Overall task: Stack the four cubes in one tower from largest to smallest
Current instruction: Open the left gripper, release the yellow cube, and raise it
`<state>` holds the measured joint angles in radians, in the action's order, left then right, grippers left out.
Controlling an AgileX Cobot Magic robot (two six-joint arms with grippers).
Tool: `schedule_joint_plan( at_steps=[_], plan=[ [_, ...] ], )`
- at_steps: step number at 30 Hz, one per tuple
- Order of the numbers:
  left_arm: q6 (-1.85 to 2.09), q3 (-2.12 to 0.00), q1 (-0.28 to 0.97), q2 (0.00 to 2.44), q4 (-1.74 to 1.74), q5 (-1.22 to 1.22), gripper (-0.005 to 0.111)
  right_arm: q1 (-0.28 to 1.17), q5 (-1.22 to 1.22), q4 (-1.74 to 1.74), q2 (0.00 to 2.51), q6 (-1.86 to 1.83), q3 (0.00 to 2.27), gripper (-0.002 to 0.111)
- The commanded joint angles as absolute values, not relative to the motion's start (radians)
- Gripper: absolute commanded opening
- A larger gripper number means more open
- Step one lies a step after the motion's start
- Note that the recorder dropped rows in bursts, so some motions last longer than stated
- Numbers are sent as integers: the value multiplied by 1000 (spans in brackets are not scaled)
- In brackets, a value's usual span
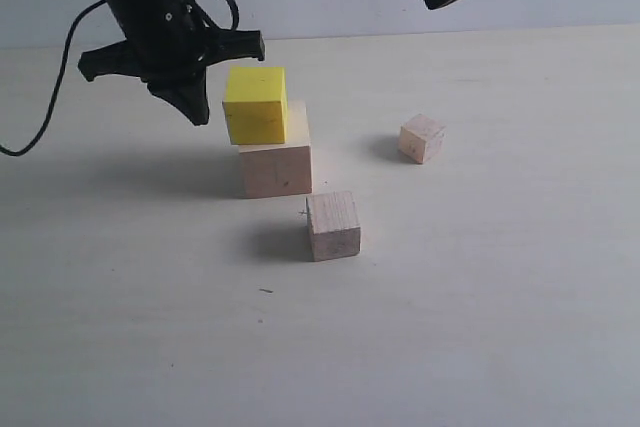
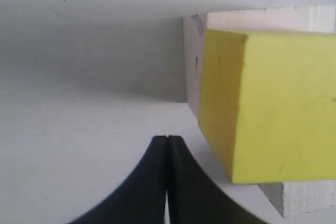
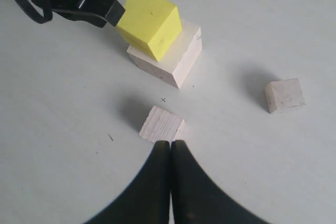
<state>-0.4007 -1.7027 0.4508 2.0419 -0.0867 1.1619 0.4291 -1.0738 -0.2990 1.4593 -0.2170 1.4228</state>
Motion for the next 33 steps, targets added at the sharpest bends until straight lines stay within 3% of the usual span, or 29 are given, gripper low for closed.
schedule_joint_plan(
  at_steps=[1, 33],
  plan=[
    [-395, -1700, 450, 2055, -113, 1122, 0, 430, -1070, -303, 1454, -226, 1432, 0],
    [-337, -1700, 450, 2055, -190, 1034, 0, 430, -1074, -308, 1454, -226, 1432, 0]
  ],
)
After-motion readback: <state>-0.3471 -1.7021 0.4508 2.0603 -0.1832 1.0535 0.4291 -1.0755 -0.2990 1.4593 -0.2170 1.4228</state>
